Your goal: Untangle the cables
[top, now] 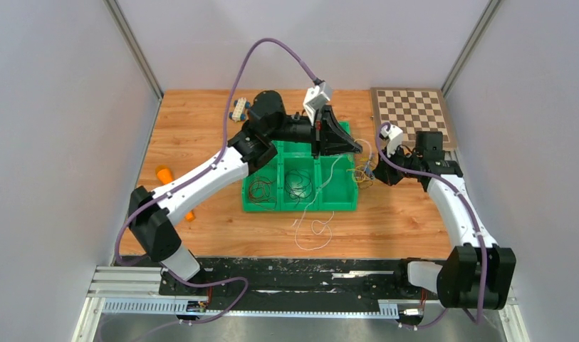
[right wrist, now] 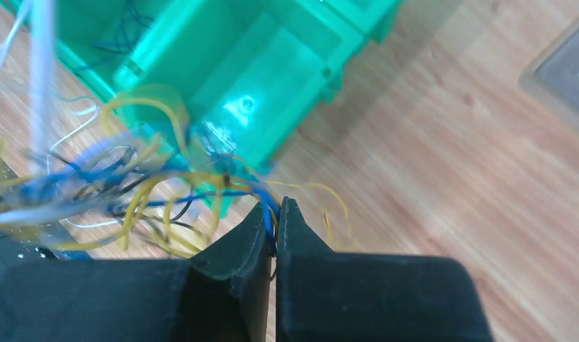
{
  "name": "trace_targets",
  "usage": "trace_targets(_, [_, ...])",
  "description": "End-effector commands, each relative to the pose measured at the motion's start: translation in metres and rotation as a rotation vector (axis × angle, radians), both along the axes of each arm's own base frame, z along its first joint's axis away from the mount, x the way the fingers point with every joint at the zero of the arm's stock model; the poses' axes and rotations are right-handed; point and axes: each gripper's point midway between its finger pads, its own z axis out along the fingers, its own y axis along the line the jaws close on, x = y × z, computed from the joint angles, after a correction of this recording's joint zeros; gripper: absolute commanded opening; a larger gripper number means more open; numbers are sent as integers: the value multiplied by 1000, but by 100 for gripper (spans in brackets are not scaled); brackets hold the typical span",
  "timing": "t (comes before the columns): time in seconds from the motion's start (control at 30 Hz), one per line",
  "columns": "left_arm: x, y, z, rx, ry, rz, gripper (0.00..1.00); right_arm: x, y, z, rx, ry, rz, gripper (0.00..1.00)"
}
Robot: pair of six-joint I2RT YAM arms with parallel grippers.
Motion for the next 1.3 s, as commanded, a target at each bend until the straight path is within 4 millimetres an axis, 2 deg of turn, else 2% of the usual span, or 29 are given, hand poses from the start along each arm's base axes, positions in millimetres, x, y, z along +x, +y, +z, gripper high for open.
trace_targets(0.0, [-29,44,101,-193,-168,-27,0,22,-41,-31,-108,-23,-105,5])
trace_targets(0.1, [-21,62,127,-223,-191,7,0,20,-68,-61,-142,27,-145,0])
trace_targets(0.23, [-14,84,164,-271,-256,59,0,14,-108,-97,-191,96,-210,0])
trace_targets(0.33, [-15,98,196,-322,-315,86,0,7,-135,-122,-235,157,-252,0])
trace_targets(0.43, [-17,106,215,-356,-343,100,0,3,-156,-138,-259,201,-286,2])
trace_targets(0.5, [-20,109,224,-376,-361,104,0,2,-164,-142,-254,220,-306,9])
trace_targets(0.53, [-22,111,226,-382,-367,104,0,3,-166,-140,-238,219,-312,9])
trace_targets(0.73, [-26,118,225,-390,-386,115,0,6,-173,-126,-234,191,-320,3])
trace_targets(0.93, [-17,136,246,-417,-449,190,0,-1,-199,-141,-262,236,-351,9])
trace_targets(1.1, [-18,156,268,-432,-535,256,0,-4,-221,-151,-275,270,-382,6])
trace_targets(1.27, [-19,173,281,-448,-600,321,0,-7,-236,-158,-286,286,-397,0])
